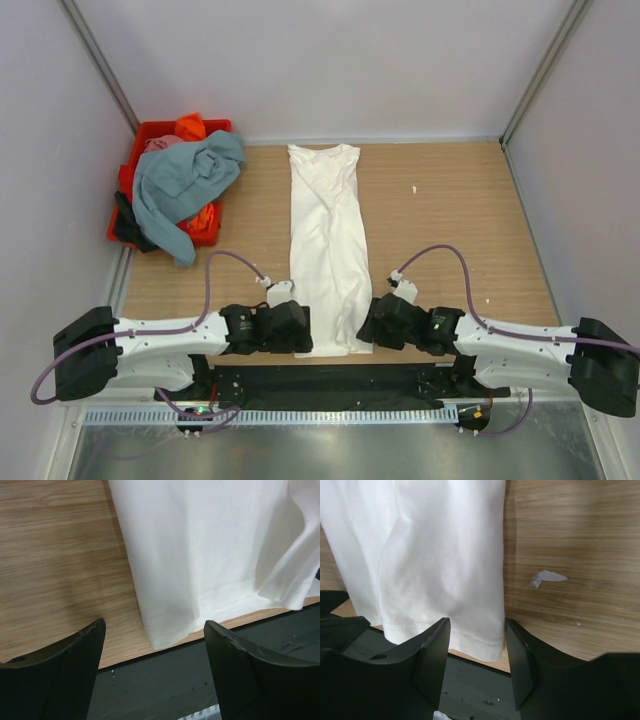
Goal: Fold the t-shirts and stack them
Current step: Fold the tshirt
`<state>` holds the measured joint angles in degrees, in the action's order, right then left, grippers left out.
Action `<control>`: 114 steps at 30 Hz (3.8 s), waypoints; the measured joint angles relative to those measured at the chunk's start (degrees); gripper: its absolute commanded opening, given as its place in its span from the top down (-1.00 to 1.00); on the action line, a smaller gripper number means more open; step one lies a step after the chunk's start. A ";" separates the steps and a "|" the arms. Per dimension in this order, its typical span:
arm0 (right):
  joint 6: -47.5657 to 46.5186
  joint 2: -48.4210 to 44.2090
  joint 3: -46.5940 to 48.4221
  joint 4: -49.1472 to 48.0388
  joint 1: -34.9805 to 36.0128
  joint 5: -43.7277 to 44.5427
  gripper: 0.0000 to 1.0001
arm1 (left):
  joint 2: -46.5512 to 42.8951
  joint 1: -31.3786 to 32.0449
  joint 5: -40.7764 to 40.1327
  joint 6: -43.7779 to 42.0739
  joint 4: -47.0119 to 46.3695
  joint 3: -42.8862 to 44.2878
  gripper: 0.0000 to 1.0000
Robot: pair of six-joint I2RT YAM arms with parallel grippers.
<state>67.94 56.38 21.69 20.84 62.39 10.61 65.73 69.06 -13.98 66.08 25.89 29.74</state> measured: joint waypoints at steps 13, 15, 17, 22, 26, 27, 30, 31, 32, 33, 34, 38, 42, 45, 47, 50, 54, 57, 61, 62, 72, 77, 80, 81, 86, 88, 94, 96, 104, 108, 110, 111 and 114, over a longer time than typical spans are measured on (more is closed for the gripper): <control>1.31 -1.73 -3.17 -1.22 0.00 -0.57 0.98 | 0.26 0.98 -3.21 2.32 -0.96 -1.90 1.00; 1.31 -3.63 -3.13 1.53 0.02 0.33 0.98 | 0.22 1.70 -3.67 2.45 -0.90 -1.88 1.00; 1.31 -5.31 -2.69 4.35 0.11 1.20 0.97 | 0.09 2.60 -4.26 2.56 -0.31 -1.62 1.00; 1.25 -8.07 -0.48 9.16 0.24 2.56 0.97 | -1.18 3.87 -5.27 2.82 2.29 0.44 1.00; 1.16 -8.04 1.73 11.80 0.74 3.56 0.98 | -3.65 4.33 -6.14 2.91 5.35 3.02 1.00; 1.07 -7.96 2.49 12.46 0.90 3.89 0.97 | -4.22 4.35 -6.51 2.89 6.38 4.00 1.00; 0.15 -6.64 6.25 14.80 1.01 5.16 0.97 | -5.29 4.35 -7.96 2.49 9.92 8.24 1.00; -0.57 -5.86 8.13 15.61 1.01 5.84 0.98 | -5.33 4.28 -8.70 2.23 11.37 10.14 1.00; -1.49 -4.74 10.38 16.76 0.85 6.64 0.97 | -5.29 3.93 -9.29 1.75 12.79 12.07 0.99; -2.47 -3.52 12.90 17.59 0.35 7.32 0.97 | -5.11 3.45 -9.73 0.76 14.29 14.27 1.00; -3.82 -2.25 15.28 18.14 -0.31 7.63 0.98 | -4.90 2.51 -9.97 -0.20 15.45 16.48 1.00; -10.99 3.89 25.68 18.67 -6.43 8.20 0.97 | -2.95 -4.33 -9.99 -5.66 16.96 23.82 1.00; -18.34 10.84 35.36 18.75 -13.99 8.07 0.98 | 1.42 -13.33 -8.66 -12.61 17.64 29.66 1.00; -23.39 16.50 41.86 18.25 -18.67 7.17 0.98 | 7.10 -20.00 -6.91 -17.73 17.64 35.04 1.00; -26.14 20.20 45.18 17.88 -21.38 6.49 0.98 | 11.37 -23.47 -5.79 -20.83 17.62 38.77 1.00; -29.11 25.35 48.50 16.96 -24.63 4.96 0.98 | 16.87 -27.52 -4.13 -24.52 17.51 43.28 1.00; -32.11 32.26 52.26 16.04 -28.46 2.49 0.97 | 24.24 -32.13 -1.86 -28.15 17.25 48.96 1.00; -33.83 37.97 56.04 15.61 -30.53 0.68 0.98 | 29.42 -35.01 -0.07 -30.36 17.42 52.83 1.00; -35.34 44.09 60.28 15.06 -32.48 -1.16 0.97 | 36.70 -37.86 2.05 -32.46 17.90 58.82 1.00; -35.63 45.51 61.24 14.93 -32.92 -1.60 0.98 | 38.56 -38.42 2.47 -32.89 17.88 60.26 1.00; -35.54 65.55 80.02 17.07 -37.31 -4.92 -0.13 | 63.49 -43.25 8.00 -36.11 24.39 85.13 0.25; -36.02 76.54 96.70 23.08 -40.11 -6.23 -0.42 | 79.93 -46.10 11.06 -35.87 33.70 111.08 -0.41; -36.72 76.46 100.24 25.53 -41.81 -5.38 -0.49 | 79.71 -47.17 11.43 -35.15 35.85 114.53 -0.49; -37.13 75.23 99.69 25.57 -42.29 -4.87 -0.50 | 77.55 -47.39 11.37 -35.08 35.19 112.02 -0.49; -37.99 58.55 79.36 21.03 -43.60 -5.38 -0.52 | 53.05 -47.17 10.60 -34.36 29.42 83.32 -0.47; -37.83 51.21 69.42 17.51 -43.34 -8.44 -0.50 | 44.09 -46.51 10.67 -33.57 25.97 73.72 -0.48; -36.44 42.86 46.90 7.45 -42.47 -20.37 -0.47 | 30.95 -42.73 13.77 -30.56 13.05 49.99 -0.47; -36.06 42.99 41.99 6.01 -42.36 -22.16 -0.45 | 31.06 -41.35 14.62 -29.68 9.46 43.54 -0.47; -34.36 41.62 33.94 -1.22 -42.51 -26.58 -0.32 | 31.08 -39.87 16.65 -26.16 0.96 29.92 -0.46; -32.87 41.59 31.41 -7.04 -42.62 -29.88 -0.15 | 30.95 -39.65 16.68 -25.20 -3.15 26.82 -0.47; -32.20 41.59 30.27 -9.29 -42.62 -31.23 -0.02 | 30.42 -39.54 16.65 -24.63 -4.72 26.03 -0.42; -31.95 41.62 29.70 -10.23 -42.58 -31.47 0.03 | 30.32 -39.47 16.68 -24.44 -5.64 25.51 -0.39; -31.41 41.75 28.02 -12.87 -42.53 -32.74 0.31 | 29.73 -39.43 16.87 -23.93 -8.39 23.96 -0.12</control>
<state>36.53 98.13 49.71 7.97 19.86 -22.13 95.46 29.63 2.90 42.15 17.50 53.69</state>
